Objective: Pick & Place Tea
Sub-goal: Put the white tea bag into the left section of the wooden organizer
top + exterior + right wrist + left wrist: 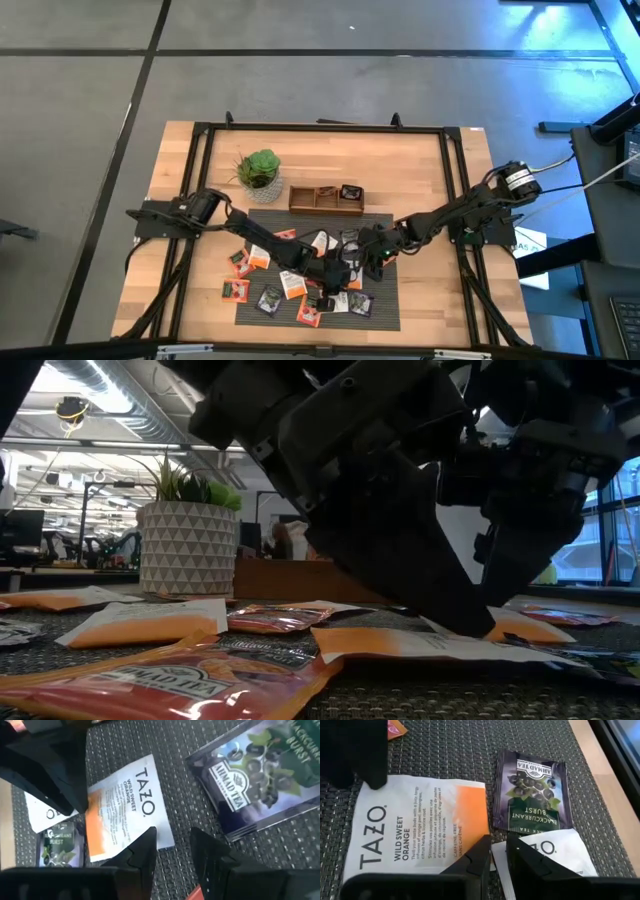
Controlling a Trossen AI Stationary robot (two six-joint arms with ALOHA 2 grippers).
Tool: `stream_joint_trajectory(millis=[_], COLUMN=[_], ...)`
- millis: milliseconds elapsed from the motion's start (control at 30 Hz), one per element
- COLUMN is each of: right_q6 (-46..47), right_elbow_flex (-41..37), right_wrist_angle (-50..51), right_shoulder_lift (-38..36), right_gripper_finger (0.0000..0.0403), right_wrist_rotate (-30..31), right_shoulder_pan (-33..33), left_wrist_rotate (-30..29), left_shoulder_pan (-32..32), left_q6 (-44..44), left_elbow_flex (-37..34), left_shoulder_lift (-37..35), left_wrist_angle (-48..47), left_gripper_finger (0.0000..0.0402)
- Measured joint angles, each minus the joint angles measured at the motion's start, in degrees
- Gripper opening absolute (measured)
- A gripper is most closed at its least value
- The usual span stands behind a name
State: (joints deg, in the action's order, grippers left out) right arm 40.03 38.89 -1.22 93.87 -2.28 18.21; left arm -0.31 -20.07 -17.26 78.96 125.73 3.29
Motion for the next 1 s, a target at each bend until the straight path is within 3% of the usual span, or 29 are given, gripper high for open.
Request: stream_joint_trajectory(millis=[200, 633, 833, 1000], right_q6=[0.43, 3.61, 4.64, 4.95], right_elbow_flex=[0.00, -0.02, -0.02, -0.02], right_wrist_angle=[-1.16, -3.40, -4.26, -4.30], right_shoulder_lift=[0.10, 0.10, 0.10, 0.10], right_gripper_finger=[0.0135, 0.0261, 0.0265, 0.0243], right_wrist_rotate=[-1.74, -9.38, -10.44, -11.99], right_shoulder_pan=[-0.95, -2.68, -2.68, -2.68], left_wrist_rotate=[0.88, 1.31, 1.30, 1.24], left_shoulder_pan=[0.30, 0.30, 0.34, 0.34], left_q6=[-0.02, 1.07, 1.07, 1.07], left_elbow_flex=[0.00, 0.00, 0.00, 0.00], left_shoulder_lift=[0.00, 0.04, 0.07, 0.11], left_wrist_angle=[-0.14, -0.37, -0.42, -0.46], left_gripper_finger=[0.0059, 0.0058, 0.0058, 0.0058])
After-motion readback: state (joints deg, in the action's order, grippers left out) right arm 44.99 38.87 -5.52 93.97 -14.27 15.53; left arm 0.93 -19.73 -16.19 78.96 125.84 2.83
